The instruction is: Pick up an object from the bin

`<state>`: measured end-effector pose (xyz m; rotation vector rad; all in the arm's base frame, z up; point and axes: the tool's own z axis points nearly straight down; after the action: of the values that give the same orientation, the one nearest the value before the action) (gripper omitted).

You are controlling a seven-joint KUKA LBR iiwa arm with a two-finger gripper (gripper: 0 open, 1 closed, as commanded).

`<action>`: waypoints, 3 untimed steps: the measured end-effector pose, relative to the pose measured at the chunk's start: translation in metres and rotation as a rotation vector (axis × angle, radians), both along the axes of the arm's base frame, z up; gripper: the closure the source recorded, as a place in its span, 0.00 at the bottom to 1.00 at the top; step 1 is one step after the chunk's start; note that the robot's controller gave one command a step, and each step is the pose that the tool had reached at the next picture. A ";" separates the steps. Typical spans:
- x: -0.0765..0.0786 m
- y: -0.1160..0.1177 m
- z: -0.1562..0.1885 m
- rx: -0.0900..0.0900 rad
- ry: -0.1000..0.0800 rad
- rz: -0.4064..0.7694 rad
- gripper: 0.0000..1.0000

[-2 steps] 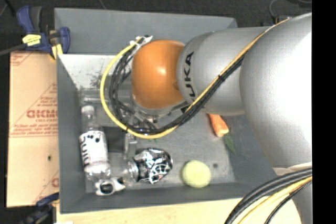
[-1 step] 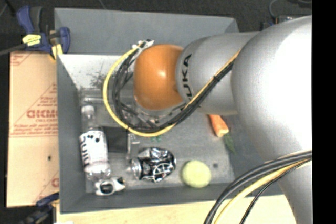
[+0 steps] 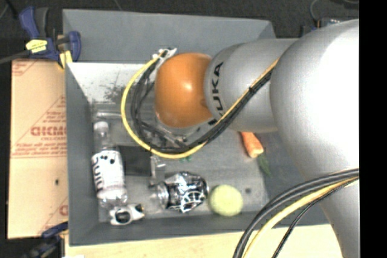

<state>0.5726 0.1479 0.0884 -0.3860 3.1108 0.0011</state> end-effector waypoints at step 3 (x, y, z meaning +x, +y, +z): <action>0.033 -0.049 0.092 0.006 -0.008 -0.315 1.00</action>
Offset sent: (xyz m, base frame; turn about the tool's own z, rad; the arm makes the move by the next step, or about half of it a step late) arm 0.0000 0.0000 0.0000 0.0000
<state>0.6052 0.0991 0.1800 0.1066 3.1245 0.0074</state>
